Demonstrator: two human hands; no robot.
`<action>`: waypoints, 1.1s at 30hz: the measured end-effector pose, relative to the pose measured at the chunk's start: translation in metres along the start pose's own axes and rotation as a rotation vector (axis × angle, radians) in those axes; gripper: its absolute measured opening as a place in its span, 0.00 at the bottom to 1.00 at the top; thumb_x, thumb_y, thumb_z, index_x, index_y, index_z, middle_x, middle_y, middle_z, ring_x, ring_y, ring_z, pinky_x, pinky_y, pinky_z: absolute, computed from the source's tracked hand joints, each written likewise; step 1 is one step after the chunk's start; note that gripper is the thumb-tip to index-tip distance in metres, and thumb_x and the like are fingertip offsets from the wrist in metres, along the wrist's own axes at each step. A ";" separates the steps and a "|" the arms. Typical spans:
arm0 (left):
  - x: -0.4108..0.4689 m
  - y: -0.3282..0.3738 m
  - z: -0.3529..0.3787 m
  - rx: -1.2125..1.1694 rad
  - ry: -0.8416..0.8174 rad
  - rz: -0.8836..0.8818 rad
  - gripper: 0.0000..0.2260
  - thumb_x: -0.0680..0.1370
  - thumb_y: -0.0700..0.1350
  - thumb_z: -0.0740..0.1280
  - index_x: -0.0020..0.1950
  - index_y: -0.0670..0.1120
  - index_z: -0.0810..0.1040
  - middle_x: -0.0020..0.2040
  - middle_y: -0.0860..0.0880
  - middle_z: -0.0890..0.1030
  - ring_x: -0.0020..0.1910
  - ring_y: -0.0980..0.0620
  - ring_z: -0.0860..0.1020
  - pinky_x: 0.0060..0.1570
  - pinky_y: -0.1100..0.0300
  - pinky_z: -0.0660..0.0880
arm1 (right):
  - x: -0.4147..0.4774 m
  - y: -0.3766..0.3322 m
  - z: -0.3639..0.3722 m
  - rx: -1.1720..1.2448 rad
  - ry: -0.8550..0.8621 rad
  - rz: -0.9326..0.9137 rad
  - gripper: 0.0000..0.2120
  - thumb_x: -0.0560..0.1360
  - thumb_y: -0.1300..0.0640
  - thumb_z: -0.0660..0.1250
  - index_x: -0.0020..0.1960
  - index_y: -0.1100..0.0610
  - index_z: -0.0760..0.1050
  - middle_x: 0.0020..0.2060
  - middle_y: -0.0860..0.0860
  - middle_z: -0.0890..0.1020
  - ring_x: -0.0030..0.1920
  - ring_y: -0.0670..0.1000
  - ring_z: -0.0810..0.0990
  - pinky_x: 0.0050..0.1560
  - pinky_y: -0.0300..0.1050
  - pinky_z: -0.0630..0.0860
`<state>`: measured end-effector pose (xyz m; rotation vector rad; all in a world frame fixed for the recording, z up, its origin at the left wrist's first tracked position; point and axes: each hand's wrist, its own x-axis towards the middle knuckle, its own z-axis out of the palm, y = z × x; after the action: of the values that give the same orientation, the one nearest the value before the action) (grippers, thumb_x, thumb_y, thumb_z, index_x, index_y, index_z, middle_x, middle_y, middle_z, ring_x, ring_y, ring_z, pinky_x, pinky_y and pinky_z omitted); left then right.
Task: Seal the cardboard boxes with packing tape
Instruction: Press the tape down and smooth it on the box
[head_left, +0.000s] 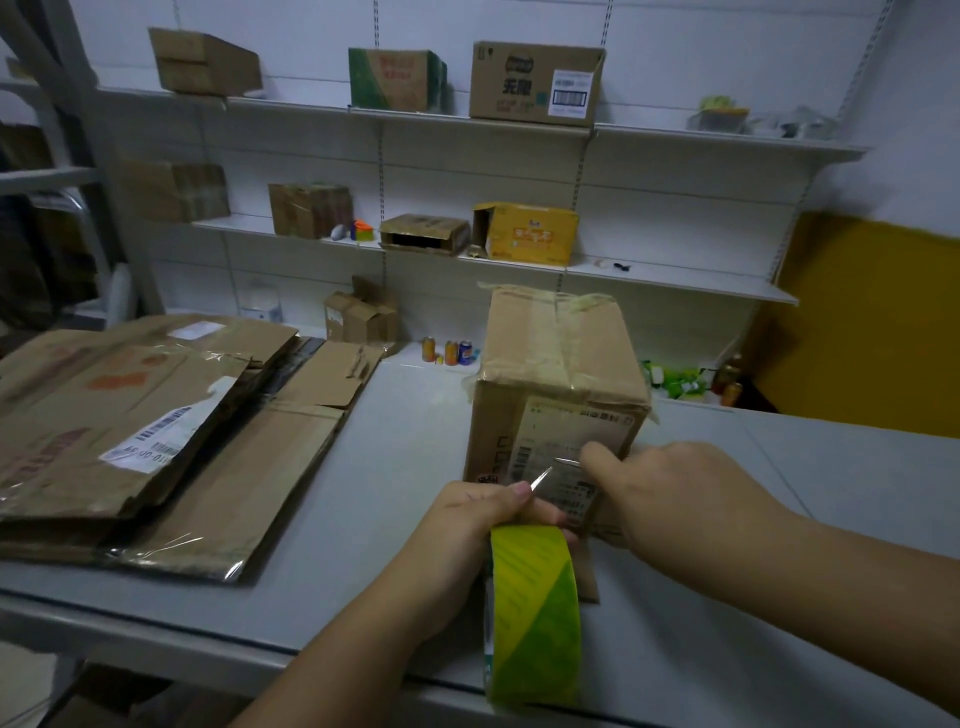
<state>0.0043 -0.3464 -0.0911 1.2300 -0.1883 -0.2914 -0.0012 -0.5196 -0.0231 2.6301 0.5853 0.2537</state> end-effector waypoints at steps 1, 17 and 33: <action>-0.001 0.000 -0.001 -0.007 0.008 -0.009 0.11 0.70 0.45 0.70 0.37 0.37 0.84 0.37 0.35 0.82 0.42 0.38 0.80 0.48 0.50 0.76 | 0.000 0.004 0.001 -0.007 -0.021 0.018 0.15 0.78 0.57 0.54 0.65 0.53 0.59 0.52 0.53 0.79 0.47 0.57 0.78 0.34 0.47 0.63; 0.002 -0.002 -0.003 0.081 0.043 -0.013 0.17 0.72 0.46 0.63 0.39 0.33 0.83 0.44 0.31 0.82 0.34 0.45 0.81 0.37 0.59 0.78 | -0.029 0.054 -0.033 0.391 0.659 0.041 0.15 0.73 0.39 0.59 0.44 0.50 0.75 0.34 0.42 0.76 0.28 0.39 0.68 0.26 0.31 0.60; -0.019 0.003 0.004 -0.107 -0.123 -0.076 0.20 0.59 0.44 0.76 0.41 0.29 0.81 0.37 0.30 0.79 0.38 0.34 0.79 0.41 0.46 0.79 | 0.026 0.034 -0.021 0.133 0.551 0.044 0.36 0.68 0.26 0.51 0.57 0.55 0.72 0.50 0.50 0.74 0.41 0.48 0.74 0.30 0.38 0.65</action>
<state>-0.0147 -0.3431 -0.0866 1.1157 -0.2294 -0.4381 0.0286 -0.5279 0.0128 2.6972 0.7363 1.0033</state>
